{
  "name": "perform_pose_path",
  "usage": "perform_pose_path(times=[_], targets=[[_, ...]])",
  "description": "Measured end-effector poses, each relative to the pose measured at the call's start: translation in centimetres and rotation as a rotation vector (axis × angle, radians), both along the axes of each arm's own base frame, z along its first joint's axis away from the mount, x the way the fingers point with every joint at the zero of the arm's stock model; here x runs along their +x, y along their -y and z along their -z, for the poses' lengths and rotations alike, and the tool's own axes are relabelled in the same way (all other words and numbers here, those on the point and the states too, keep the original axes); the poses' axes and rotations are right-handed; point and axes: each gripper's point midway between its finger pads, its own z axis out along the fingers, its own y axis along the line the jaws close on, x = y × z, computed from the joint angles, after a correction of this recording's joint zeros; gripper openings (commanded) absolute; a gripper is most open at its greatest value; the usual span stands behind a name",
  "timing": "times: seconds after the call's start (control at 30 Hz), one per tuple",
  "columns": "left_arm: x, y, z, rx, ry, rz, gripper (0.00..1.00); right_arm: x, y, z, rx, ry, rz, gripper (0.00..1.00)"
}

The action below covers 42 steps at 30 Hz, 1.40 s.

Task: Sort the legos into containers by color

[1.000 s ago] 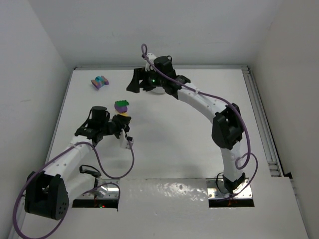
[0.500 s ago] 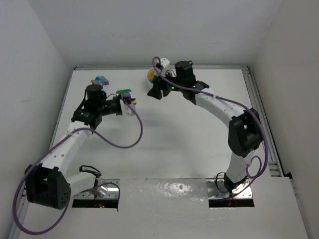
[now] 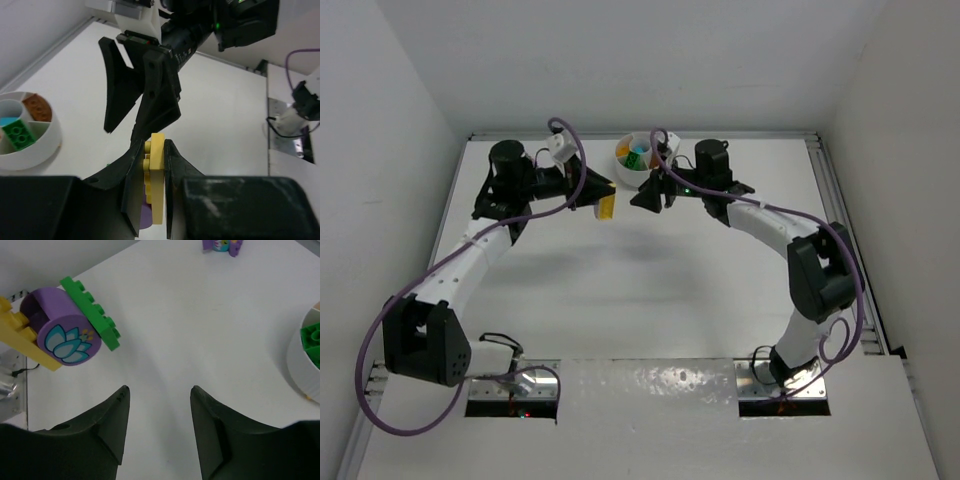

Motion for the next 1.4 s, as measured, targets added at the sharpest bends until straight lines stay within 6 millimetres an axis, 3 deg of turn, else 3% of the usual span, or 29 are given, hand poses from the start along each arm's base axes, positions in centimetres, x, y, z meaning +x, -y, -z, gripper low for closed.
perform_pose_path(times=[0.3, 0.57, 1.07, 1.4], targets=[[-1.1, 1.4, -0.5, -0.044, -0.105, 0.188, 0.00, -3.0, -2.0, -2.6, 0.060, 0.100, -0.132, 0.50], [-1.5, 1.5, -0.2, -0.041, -0.129, 0.223, 0.00, -4.6, -3.2, -2.5, 0.060, 0.119, -0.203, 0.50], [-2.0, 1.5, -0.2, -0.032, -0.112, 0.256, 0.00, -5.1, -3.9, -2.7, 0.051, 0.128, -0.232, 0.27], [-2.2, 1.5, 0.0, -0.032, -0.128, 0.260, 0.00, -5.0, -4.0, -2.2, 0.044, 0.123, -0.231, 0.00]])
